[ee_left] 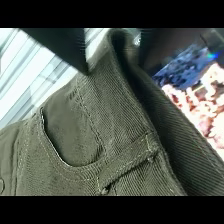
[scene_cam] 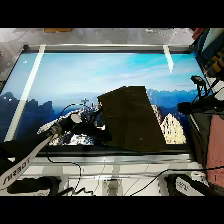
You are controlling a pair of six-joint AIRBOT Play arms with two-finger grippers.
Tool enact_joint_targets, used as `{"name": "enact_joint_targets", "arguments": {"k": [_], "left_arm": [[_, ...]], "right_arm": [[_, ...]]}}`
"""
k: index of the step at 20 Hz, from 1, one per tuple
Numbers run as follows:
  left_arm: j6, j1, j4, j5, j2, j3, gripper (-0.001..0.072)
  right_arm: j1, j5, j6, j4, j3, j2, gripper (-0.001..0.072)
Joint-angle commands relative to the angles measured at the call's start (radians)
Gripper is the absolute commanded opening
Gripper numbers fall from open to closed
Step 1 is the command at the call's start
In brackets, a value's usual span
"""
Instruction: Fold the clothes and pants, and hang the long-sleeved shirts on hangers.
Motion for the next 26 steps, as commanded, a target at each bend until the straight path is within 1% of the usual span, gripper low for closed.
{"name": "enact_joint_targets", "arguments": {"k": [1,4,5,6,7,8,10,11,12,13,14,15,16,17,19,22,24,26], "left_arm": [[0.001,-0.004,-0.004,-0.003,0.000,0.002,0.0031],[0.004,0.004,-0.003,-0.002,0.000,0.027,0.0030],[0.004,0.013,-0.003,-0.003,0.003,0.043,0.0028],[0.004,0.027,-0.002,-0.003,0.013,0.057,0.0027],[0.004,0.046,-0.002,0.001,0.032,0.063,0.0027],[0.004,0.070,0.005,0.006,0.058,0.063,0.0026],[-0.005,0.121,0.072,0.004,0.103,0.063,0.0027],[-0.031,0.140,0.114,0.004,0.117,0.062,0.0027],[-0.057,0.154,0.154,0.003,0.124,0.061,0.0026],[-0.069,0.163,0.172,0.003,0.125,0.058,0.0026],[-0.071,0.168,0.173,0.005,0.125,0.052,0.0027],[-0.071,0.170,0.175,0.006,0.125,0.048,0.0027],[-0.071,0.172,0.179,0.013,0.125,0.046,0.0027],[-0.072,0.172,0.178,0.022,0.125,0.045,0.0027],[-0.090,0.172,0.178,0.027,0.125,0.045,0.0027],[-0.090,0.171,0.178,0.027,0.125,0.045,0.0027],[-0.090,0.171,0.178,0.027,0.125,0.045,0.0027],[-0.090,0.171,0.178,0.027,0.124,0.045,0.0028]], "right_arm": [[-0.001,0.022,0.001,-0.064,0.000,-0.001,0.0020],[-0.002,0.072,0.000,-0.129,-0.003,-0.001,0.0019],[-0.002,0.097,-0.021,-0.149,-0.013,-0.001,0.0019],[-0.007,0.120,-0.064,-0.148,-0.038,-0.001,0.0018],[-0.020,0.124,-0.076,-0.101,-0.075,-0.001,0.0018],[-0.037,0.139,-0.090,-0.022,-0.126,-0.001,0.0018],[-0.056,0.201,-0.203,0.133,-0.244,0.000,0.0018],[-0.056,0.222,-0.261,0.212,-0.301,-0.001,0.0018],[-0.056,0.222,-0.287,0.295,-0.356,-0.001,0.0019],[-0.056,0.204,-0.286,0.342,-0.397,-0.001,0.0020],[-0.056,0.175,-0.282,0.359,-0.433,-0.001,0.0067],[-0.056,0.147,-0.239,0.351,-0.462,-0.001,0.0271],[-0.056,0.123,-0.183,0.341,-0.484,-0.001,0.0438],[-0.056,0.100,-0.146,0.337,-0.506,-0.001,0.0456],[-0.056,0.069,-0.100,0.337,-0.546,-0.001,0.0456],[-0.056,0.025,-0.076,0.324,-0.605,-0.001,0.0453],[-0.056,0.040,-0.076,0.333,-0.632,-0.002,0.0451],[-0.056,0.025,-0.076,0.336,-0.666,-0.002,0.0451]]}}
